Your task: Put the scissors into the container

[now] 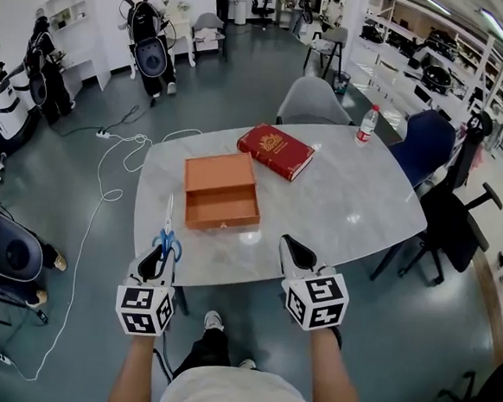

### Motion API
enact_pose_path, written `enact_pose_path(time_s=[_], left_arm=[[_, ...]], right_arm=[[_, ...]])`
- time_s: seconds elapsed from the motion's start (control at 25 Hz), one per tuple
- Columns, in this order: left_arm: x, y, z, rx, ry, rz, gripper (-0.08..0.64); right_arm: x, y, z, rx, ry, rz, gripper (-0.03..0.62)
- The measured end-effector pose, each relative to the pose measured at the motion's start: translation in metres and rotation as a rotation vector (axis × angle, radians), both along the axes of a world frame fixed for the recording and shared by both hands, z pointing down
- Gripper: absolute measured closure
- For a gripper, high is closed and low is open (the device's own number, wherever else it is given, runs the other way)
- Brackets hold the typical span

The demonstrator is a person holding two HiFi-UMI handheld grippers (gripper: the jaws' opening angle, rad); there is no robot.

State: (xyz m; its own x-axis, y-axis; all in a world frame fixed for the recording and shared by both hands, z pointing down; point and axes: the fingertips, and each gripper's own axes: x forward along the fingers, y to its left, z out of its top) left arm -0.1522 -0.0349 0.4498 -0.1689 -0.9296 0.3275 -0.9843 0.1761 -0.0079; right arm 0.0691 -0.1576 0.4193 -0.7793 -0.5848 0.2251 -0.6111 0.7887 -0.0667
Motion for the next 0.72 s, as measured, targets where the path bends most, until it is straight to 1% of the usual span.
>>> enact_pose_path(time_s=[0.2,0.36,0.52,0.72], left_arm=[[-0.019,-0.032,0.008,-0.019,0.000,0.024,0.485],[-0.031,-0.061,0.010,-0.037,-0.006,0.070,0.485],[-0.044,-0.091,0.015,-0.059,-0.014,0.131,0.485],[-0.053,-0.125,0.027,-0.122,-0.035,0.242,0.485]], right_arm=[[-0.022,-0.029,0.005,-0.006,0.017,0.006,0.588],[-0.040,-0.053,0.007,-0.017,0.026,0.019,0.588],[-0.058,-0.076,0.007,-0.022,0.034,0.039,0.588],[-0.076,-0.101,0.005,-0.030,0.054,0.079,0.588]])
